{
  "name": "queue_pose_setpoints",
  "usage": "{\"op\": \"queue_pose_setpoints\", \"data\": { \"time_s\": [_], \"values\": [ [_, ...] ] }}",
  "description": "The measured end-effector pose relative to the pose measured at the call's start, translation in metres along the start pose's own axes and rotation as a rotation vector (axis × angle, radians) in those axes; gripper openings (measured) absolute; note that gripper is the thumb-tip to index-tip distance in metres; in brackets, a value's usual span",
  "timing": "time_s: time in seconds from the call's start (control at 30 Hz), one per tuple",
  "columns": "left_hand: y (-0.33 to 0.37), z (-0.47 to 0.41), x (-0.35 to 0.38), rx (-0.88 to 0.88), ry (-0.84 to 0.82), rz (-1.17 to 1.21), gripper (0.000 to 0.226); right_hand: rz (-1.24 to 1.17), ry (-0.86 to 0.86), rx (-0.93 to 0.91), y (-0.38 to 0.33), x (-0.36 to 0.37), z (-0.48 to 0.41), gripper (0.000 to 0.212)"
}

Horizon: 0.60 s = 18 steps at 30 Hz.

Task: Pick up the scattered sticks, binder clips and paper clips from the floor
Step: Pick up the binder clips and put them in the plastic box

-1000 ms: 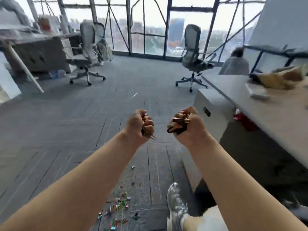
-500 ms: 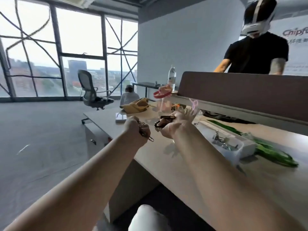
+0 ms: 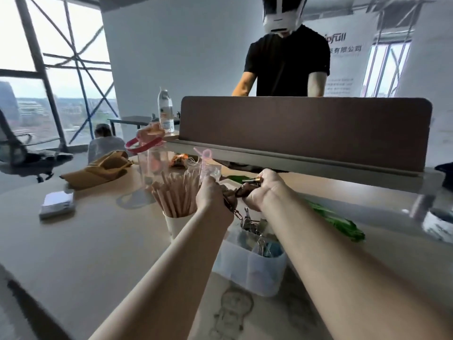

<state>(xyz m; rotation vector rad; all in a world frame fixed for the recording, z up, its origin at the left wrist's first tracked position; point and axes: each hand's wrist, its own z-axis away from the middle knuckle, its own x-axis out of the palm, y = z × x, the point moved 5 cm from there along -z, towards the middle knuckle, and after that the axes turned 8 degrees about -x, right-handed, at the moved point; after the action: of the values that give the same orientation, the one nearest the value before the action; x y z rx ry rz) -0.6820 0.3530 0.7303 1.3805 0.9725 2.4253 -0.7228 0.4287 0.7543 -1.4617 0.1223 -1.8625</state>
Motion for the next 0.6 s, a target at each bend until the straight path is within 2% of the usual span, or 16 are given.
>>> {"op": "queue_pose_setpoints", "data": {
  "time_s": [0.07, 0.13, 0.3, 0.4, 0.6],
  "values": [
    [0.003, -0.008, -0.003, 0.081, 0.021, -0.069, 0.032, 0.013, -0.005, 0.013, 0.009, 0.002, -0.012, 0.014],
    [0.006, -0.012, -0.006, 0.184, 0.018, -0.164, 0.033, 0.136, 0.007, -0.008, 0.014, -0.002, -0.019, 0.015],
    [0.011, -0.013, -0.007, 0.441, -0.021, -0.463, 0.018, 0.418, 0.051, -0.154, 0.003, -0.018, -0.032, 0.021],
    [0.010, -0.009, -0.010, 0.472, -0.029, -0.522, 0.013, 0.544, 0.033, -0.219, -0.001, -0.026, -0.037, 0.022],
    [0.009, -0.012, -0.014, 0.471, -0.013, -0.640, 0.022, 0.709, -0.016, -0.339, -0.003, -0.027, -0.034, 0.024]
  ]
}}
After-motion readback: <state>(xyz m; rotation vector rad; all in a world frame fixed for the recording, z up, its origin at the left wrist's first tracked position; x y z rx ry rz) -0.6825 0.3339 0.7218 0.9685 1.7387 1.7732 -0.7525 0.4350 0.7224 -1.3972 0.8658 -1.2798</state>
